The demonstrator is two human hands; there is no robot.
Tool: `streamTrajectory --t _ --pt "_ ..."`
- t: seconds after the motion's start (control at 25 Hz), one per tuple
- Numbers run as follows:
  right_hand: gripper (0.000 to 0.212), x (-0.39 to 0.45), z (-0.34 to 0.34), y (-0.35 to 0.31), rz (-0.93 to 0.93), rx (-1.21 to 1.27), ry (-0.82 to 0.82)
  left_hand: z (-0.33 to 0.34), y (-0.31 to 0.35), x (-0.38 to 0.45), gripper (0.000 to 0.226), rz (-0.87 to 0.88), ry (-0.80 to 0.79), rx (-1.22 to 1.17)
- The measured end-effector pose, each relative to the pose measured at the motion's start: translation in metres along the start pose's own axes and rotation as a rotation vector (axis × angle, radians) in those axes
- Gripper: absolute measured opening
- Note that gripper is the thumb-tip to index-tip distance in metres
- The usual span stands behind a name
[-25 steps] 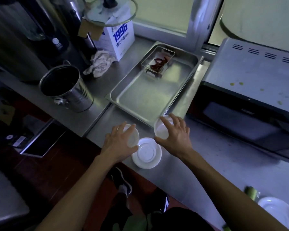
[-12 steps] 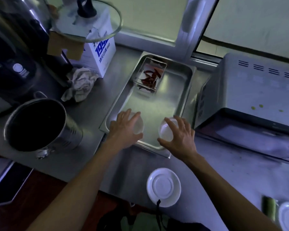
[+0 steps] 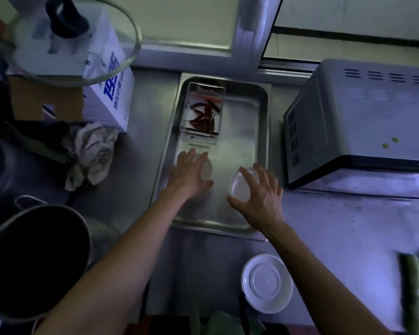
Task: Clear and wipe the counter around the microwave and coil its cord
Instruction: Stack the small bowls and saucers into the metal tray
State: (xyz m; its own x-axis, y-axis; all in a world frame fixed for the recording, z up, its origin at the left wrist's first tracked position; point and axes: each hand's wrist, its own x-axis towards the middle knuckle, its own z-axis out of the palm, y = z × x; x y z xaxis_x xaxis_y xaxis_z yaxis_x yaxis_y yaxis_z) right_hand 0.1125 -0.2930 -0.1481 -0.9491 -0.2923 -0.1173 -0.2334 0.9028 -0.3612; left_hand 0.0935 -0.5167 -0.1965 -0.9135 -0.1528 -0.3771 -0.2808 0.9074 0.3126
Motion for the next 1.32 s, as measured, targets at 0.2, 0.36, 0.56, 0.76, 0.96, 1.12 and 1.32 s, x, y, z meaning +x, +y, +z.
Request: streamTrajectory --t 0.2,0.36,0.56,0.76,0.96,1.12,1.32 --pt "0.088 0.017 0.006 0.007 0.04 -0.006 -0.029 0.002 -0.003 0.023 0.098 0.034 -0.007 0.059" --pt "0.087 0.038 0.011 0.005 0.048 0.01 -0.027 -0.001 -0.004 0.039 0.097 0.039 -0.009 0.081" --pt "0.087 0.057 0.024 0.007 0.047 0.043 -0.059 0.004 -0.007 0.054 0.095 0.035 -0.021 0.102" --pt "0.085 0.063 0.031 0.011 0.033 0.039 -0.074 0.003 -0.008 0.051 0.093 0.088 0.023 0.117" --pt "0.085 0.076 0.029 0.003 -0.004 0.044 -0.066 -0.013 -0.015 0.03 0.079 0.11 0.125 0.08" --pt "0.085 0.093 0.031 -0.028 -0.102 0.034 -0.057 -0.029 -0.038 0.001 0.064 0.089 0.243 -0.008" --pt "0.082 0.114 0.051 -0.072 -0.229 0.048 -0.042 -0.036 -0.068 -0.025 0.056 0.049 0.317 -0.126"
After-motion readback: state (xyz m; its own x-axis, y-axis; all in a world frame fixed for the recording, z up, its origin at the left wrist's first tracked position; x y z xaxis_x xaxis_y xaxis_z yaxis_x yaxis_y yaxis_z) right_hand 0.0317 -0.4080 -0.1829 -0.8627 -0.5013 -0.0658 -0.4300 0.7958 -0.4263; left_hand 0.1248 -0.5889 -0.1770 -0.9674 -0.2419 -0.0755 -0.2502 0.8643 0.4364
